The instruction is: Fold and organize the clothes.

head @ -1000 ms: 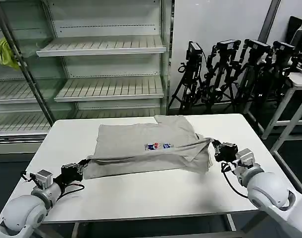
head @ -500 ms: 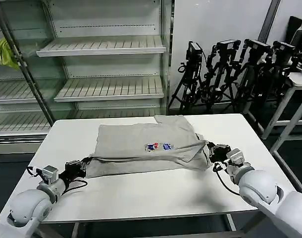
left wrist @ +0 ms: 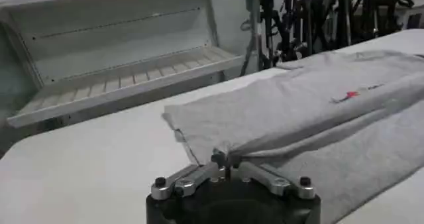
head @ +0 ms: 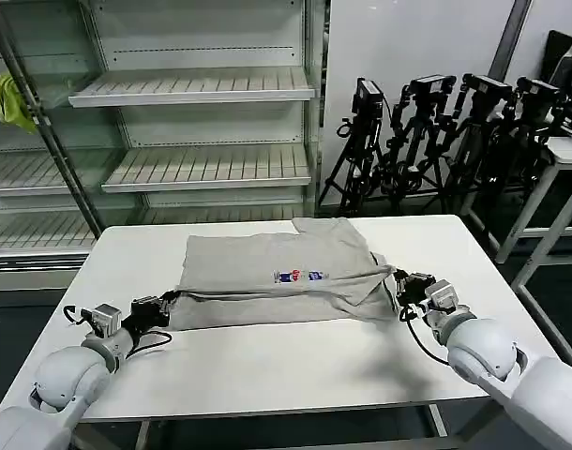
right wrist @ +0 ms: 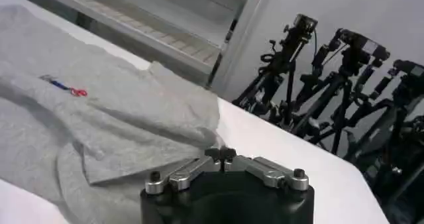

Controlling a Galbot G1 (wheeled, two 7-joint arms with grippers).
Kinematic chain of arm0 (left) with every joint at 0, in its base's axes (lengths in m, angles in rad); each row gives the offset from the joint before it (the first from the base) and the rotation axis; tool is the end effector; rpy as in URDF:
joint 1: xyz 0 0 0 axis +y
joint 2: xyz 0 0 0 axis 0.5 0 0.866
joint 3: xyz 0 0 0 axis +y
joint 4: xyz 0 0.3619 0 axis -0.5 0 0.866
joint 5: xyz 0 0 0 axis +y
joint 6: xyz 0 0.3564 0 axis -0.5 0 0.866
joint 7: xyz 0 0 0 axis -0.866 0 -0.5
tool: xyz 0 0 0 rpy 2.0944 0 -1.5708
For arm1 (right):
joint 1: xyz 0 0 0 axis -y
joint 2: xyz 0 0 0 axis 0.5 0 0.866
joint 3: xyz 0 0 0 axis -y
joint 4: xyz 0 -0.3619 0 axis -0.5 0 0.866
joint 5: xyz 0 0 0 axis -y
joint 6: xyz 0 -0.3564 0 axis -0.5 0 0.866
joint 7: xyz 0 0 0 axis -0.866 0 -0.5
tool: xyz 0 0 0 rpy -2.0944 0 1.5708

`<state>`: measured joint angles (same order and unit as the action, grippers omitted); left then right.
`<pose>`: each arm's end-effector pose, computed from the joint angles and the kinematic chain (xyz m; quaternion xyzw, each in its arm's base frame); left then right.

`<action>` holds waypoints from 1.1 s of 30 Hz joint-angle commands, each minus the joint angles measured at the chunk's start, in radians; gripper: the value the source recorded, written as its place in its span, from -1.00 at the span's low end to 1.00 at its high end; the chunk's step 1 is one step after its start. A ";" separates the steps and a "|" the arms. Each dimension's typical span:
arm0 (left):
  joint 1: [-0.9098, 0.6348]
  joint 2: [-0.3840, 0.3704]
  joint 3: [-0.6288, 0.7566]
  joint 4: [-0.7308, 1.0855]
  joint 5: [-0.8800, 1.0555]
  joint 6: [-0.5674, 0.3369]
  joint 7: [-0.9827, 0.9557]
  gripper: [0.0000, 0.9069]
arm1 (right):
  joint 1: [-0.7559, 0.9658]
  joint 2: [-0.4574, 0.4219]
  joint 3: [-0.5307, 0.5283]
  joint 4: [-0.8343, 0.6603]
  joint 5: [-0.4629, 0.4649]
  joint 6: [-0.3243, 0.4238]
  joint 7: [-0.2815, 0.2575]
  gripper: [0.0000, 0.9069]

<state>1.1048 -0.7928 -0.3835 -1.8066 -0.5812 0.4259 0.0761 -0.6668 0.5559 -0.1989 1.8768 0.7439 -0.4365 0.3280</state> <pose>0.3292 0.1611 -0.2518 -0.1461 -0.9645 -0.1037 0.1941 0.3575 -0.0976 -0.2073 0.1232 -0.9508 0.2284 0.1690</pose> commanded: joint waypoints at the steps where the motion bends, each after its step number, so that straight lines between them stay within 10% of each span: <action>1: -0.017 0.004 0.011 0.025 0.013 -0.001 -0.001 1.00 | 0.018 0.031 -0.006 -0.067 -0.033 -0.009 0.023 1.00; 17: 0.198 0.068 -0.129 -0.182 -0.130 0.101 -0.074 1.00 | -0.325 -0.099 0.271 0.167 -0.018 -0.033 0.007 1.00; 33: 0.185 0.006 -0.083 -0.144 -0.129 0.124 -0.080 1.00 | -0.347 0.009 0.220 0.140 -0.072 -0.035 0.018 1.00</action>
<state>1.2644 -0.7714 -0.4629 -1.9361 -0.6904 0.5287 0.0079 -0.9556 0.5178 0.0180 2.0174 0.7002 -0.4703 0.3500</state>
